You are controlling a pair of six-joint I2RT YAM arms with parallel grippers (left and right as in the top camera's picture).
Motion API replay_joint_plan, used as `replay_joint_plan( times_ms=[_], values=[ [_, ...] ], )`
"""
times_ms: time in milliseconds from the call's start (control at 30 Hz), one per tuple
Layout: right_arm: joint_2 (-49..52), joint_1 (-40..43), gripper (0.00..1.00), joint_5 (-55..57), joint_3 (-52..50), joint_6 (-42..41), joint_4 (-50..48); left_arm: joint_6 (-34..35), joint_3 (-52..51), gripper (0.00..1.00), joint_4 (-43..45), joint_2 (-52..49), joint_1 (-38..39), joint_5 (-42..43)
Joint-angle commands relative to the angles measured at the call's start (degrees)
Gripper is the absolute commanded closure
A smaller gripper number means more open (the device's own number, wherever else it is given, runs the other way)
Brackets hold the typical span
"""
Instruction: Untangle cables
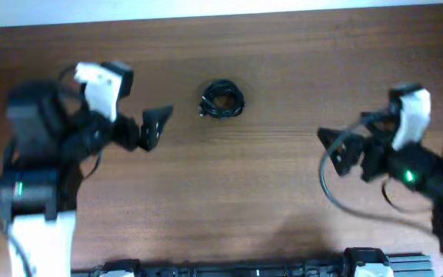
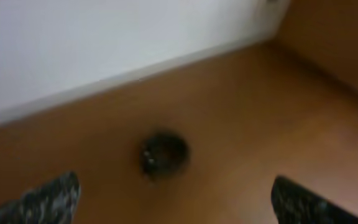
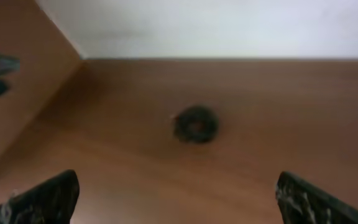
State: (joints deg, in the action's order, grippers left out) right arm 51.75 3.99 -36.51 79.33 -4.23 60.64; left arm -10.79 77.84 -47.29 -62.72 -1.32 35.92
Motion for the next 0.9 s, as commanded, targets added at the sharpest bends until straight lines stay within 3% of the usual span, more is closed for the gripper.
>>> replay_joint_plan(
  times_ms=[0,33,100,167,233,400,467,600,733,833,867],
  values=[
    [9.4,0.2,0.02,-17.9,2.4,-1.9,1.9,5.4,4.5,0.01,-6.1,-10.9,-0.2,12.5],
    [13.2,-0.1,0.02,-22.5,2.4,-2.2,1.9,5.4,4.5,0.01,-7.1,-13.2,-0.2,14.4],
    [19.7,-3.6,0.01,-20.6,2.4,-1.2,3.2,4.5,4.5,0.01,-7.8,-17.9,-0.2,12.9],
    [26.2,-13.6,0.01,-3.3,2.4,-3.5,4.1,5.0,4.5,0.01,-11.6,-23.4,0.5,4.7],
    [32.4,-20.7,0.01,11.9,2.4,-14.9,-0.3,5.0,4.5,0.01,-13.5,-27.9,1.6,-0.4],
    [47.6,-24.6,0.01,13.0,2.4,-18.8,-18.8,5.0,4.4,0.01,-14.6,-37.7,2.1,-0.2],
    [54.1,-24.6,0.01,13.0,2.4,-28.9,-24.6,5.0,4.4,0.01,-14.5,-38.7,2.1,-0.2],
    [61.8,-24.6,0.18,12.8,2.4,-34.7,-34.3,5.0,4.4,0.01,-14.5,-38.7,2.1,-0.2],
    [66.0,-25.2,0.34,14.8,2.4,-38.1,-35.0,5.0,4.4,0.01,-14.5,-38.7,2.1,-0.2],
    [68.1,-26.3,0.35,14.8,2.4,-39.6,-37.3,5.0,4.4,0.01,-14.5,-38.7,2.1,-0.2],
    [68.4,-26.6,0.39,15.4,2.4,-39.8,-38.1,5.0,4.4,0.01,-14.5,-38.7,2.1,-0.2]
  ],
)
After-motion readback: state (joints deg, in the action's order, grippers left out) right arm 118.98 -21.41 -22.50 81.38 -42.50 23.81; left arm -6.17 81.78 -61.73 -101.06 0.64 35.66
